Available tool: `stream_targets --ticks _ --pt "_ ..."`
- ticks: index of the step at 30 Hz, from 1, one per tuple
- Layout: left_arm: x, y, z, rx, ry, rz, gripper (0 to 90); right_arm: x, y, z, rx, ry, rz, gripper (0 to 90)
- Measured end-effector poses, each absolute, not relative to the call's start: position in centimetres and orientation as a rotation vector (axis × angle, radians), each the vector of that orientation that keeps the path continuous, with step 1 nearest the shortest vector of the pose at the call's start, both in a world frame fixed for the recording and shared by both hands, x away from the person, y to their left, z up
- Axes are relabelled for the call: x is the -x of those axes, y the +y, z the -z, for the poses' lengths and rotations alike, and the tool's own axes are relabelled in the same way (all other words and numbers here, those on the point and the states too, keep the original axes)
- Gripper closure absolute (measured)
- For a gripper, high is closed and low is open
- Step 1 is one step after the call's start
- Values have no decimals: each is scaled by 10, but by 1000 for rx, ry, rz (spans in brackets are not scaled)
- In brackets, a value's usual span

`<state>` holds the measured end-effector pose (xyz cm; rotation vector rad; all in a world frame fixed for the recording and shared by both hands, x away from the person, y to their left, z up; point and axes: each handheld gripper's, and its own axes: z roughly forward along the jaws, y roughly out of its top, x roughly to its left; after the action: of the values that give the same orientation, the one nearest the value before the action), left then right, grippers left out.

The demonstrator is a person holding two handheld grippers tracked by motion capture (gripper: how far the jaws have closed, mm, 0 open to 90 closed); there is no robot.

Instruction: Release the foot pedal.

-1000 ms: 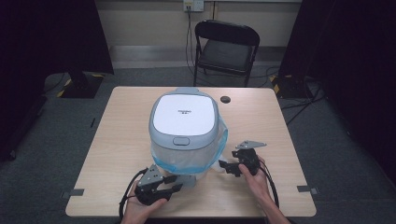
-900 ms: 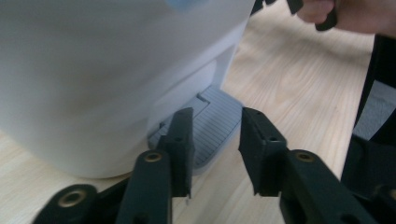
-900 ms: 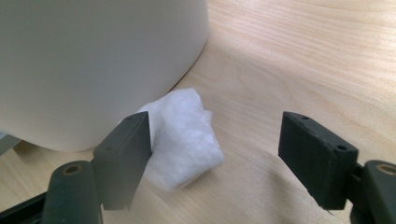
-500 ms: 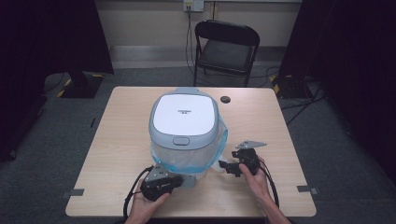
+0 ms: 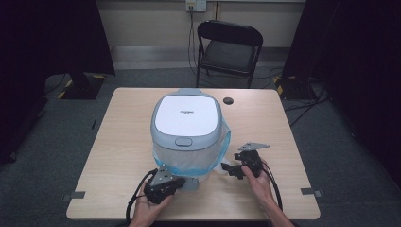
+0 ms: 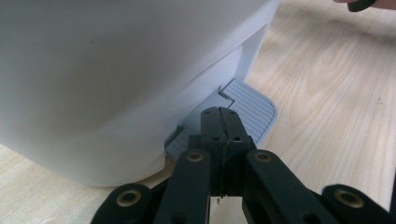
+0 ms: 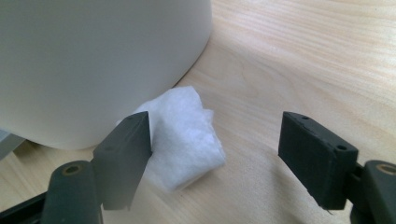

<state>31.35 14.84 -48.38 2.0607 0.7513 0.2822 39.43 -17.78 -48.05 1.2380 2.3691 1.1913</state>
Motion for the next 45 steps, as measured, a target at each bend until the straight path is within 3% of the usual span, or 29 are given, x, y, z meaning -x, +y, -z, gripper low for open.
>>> stream_targets --ticks 26,45 --pt "-316 145 494 -2082 772 -270 900 -390 -181 477 -1182 2420 -1216 262" --pt "-316 145 495 -2073 780 -264 900 -385 -159 486 -1035 2538 -1188 302"
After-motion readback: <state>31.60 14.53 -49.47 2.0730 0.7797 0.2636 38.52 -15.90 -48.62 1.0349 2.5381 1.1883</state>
